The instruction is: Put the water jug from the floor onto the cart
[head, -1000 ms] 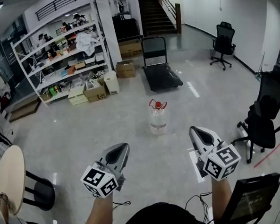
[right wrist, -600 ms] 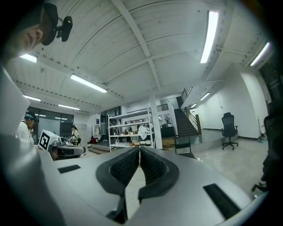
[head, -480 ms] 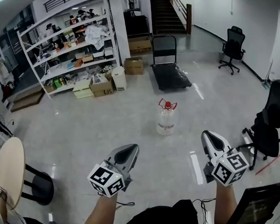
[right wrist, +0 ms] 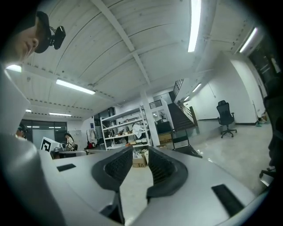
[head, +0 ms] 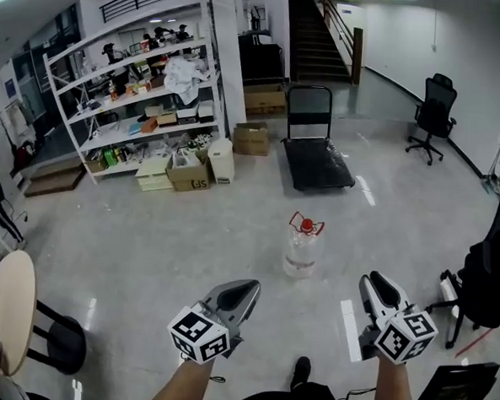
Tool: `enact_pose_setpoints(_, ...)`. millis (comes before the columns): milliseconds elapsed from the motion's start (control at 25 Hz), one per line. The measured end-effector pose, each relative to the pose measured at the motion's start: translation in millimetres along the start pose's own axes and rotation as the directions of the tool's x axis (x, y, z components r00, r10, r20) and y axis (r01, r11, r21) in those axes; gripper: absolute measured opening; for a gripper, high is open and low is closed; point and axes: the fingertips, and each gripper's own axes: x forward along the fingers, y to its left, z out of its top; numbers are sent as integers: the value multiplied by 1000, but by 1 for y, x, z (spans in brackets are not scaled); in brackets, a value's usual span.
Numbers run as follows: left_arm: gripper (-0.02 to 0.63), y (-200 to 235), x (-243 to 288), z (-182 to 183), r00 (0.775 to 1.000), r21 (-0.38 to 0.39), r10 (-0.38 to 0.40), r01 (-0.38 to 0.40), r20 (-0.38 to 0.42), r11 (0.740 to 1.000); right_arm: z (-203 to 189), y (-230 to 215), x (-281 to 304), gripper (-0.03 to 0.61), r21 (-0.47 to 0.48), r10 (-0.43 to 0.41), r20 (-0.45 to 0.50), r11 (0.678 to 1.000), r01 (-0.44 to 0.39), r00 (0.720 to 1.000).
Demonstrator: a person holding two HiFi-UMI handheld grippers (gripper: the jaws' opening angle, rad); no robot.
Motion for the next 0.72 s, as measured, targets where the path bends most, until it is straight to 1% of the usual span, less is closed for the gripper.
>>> enact_pose_setpoints(120,-6,16,55,19,999,-5,-12,12,38,1000,13,-40,43,107,-5,30,-14,1000,-30,999)
enact_pose_setpoints(280,-5,43,125,44,999,-5,13,-13,45,1000,39,-90,96,139,7,67,-16,998,-67,998)
enact_pose_setpoints(400,-6,64,164,48,999,15,34,-34,27,999,54,-124,134,142,-11,84,-20,996,-84,996)
enact_pose_setpoints(560,-6,96,203,44,999,17,42,-42,-3,999,54,-150,186,158,47,118,-34,992,-116,992)
enact_pose_setpoints(720,-6,147,247,40,999,7,40,-40,-4,999,57,-175,248,158,47,116,-37,992,-115,993)
